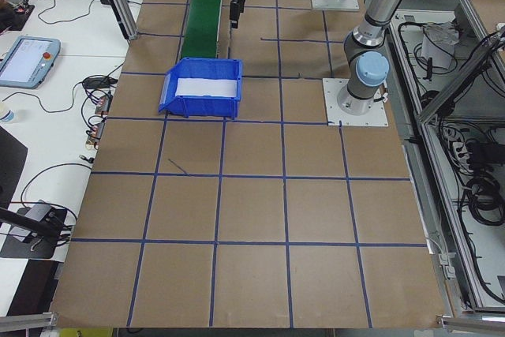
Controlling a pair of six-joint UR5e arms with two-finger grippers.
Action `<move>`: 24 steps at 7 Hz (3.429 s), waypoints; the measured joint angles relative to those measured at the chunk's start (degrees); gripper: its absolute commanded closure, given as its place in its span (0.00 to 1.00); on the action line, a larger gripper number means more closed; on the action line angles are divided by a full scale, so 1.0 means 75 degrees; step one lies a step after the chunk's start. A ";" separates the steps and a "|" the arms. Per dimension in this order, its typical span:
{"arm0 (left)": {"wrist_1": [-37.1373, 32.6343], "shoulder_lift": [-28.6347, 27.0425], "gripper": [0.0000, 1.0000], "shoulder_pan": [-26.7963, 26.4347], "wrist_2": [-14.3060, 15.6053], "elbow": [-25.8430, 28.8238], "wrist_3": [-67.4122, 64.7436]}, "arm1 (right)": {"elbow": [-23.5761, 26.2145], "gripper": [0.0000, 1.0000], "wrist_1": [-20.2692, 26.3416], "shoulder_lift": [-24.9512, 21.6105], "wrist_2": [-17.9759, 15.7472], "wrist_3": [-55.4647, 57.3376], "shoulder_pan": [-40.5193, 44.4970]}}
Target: Move block left to right into plate
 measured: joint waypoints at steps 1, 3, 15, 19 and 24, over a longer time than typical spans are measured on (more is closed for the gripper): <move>-0.0001 0.0003 0.00 0.0003 0.0005 0.0008 0.0000 | -0.0043 0.00 0.0005 -0.0042 -0.0001 -0.0001 -0.0002; -0.0001 0.0002 0.00 0.0003 0.0009 0.0021 0.0000 | -0.0180 0.00 0.0295 -0.0647 -0.0011 -0.0015 0.0015; -0.0013 0.0013 0.00 0.0005 0.0028 0.0102 0.0127 | -0.0298 0.00 0.4331 -0.4330 -0.0349 1.0219 0.7538; -0.0021 0.0029 0.00 0.0005 0.0033 0.0100 0.0148 | -0.0349 0.00 0.4186 -0.4158 -0.0471 1.1047 0.8263; -0.0024 0.0043 0.00 0.0000 0.0041 0.0055 0.0147 | -0.0330 0.00 0.4110 -0.4170 -0.0474 1.1057 0.8277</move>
